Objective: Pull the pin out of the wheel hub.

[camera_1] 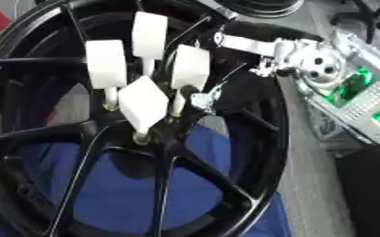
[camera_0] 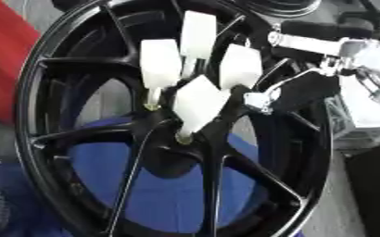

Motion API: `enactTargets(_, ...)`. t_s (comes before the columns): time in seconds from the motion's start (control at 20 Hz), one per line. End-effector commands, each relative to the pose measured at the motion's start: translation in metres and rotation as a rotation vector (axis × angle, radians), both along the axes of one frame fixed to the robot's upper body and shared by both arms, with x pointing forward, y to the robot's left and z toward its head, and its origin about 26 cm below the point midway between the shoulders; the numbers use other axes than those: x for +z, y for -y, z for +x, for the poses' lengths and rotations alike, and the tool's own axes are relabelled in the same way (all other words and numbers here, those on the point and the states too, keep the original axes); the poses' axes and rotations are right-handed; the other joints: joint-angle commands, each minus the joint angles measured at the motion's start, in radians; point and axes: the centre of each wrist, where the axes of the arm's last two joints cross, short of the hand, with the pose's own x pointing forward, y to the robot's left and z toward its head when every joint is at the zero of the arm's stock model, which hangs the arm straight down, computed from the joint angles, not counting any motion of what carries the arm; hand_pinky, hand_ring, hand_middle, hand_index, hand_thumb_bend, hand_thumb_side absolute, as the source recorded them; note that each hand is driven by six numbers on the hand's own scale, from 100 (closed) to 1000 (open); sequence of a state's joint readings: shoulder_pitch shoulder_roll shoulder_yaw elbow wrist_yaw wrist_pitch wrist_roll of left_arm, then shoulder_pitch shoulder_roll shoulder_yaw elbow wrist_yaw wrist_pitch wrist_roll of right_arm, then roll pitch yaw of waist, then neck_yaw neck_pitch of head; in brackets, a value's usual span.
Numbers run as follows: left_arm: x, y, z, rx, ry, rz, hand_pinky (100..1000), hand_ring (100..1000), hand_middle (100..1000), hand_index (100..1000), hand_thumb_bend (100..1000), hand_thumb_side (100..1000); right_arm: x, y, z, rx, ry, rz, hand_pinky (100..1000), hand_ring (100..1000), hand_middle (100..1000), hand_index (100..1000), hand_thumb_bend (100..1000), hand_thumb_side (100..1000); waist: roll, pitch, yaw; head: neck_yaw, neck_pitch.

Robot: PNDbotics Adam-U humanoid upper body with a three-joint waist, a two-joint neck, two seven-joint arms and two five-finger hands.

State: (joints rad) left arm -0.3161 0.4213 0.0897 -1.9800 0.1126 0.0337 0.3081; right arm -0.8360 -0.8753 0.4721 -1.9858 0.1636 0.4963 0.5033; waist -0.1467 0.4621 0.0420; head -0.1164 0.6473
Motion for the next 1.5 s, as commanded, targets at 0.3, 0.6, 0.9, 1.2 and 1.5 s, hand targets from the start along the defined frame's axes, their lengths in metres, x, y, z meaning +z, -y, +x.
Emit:
enactTargets(0.3, 0.007, 0.001, -0.003, -0.004, 0.026, 0.022, 820, 731, 614, 723, 320, 642, 0.013, 0.003, -0.005, -0.003, 0.048, 0.059, 828, 739, 467, 629, 120, 296, 0.008, -0.023, -0.001, -0.004, -0.012)
enactTargets(0.6, 0.007, 0.0, -0.003, -0.003, 0.023, 0.023, 821, 733, 615, 724, 318, 643, 0.02, 0.003, -0.006, 0.005, 0.057, 0.167, 808, 672, 401, 552, 100, 217, 0.008, -0.029, -0.003, -0.006, -0.009)
enactTargets(0.9, 0.006, 0.0, -0.004, -0.001, 0.022, 0.022, 822, 732, 616, 724, 315, 644, 0.029, 0.004, -0.007, 0.035, 0.047, 0.249, 799, 647, 388, 540, 100, 207, 0.011, -0.037, -0.007, -0.015, 0.002)
enactTargets(1.2, 0.005, -0.001, -0.004, 0.002, 0.021, 0.022, 822, 733, 617, 724, 312, 644, 0.042, 0.012, -0.009, 0.043, 0.088, 0.3, 797, 635, 386, 542, 100, 181, 0.02, -0.047, -0.016, -0.022, 0.013)
enactTargets(1.5, 0.006, -0.003, -0.004, 0.008, 0.026, 0.02, 823, 734, 617, 725, 310, 643, 0.055, 0.042, -0.013, -0.016, 0.172, 0.424, 802, 625, 386, 547, 100, 176, 0.033, -0.053, -0.028, -0.006, 0.018)
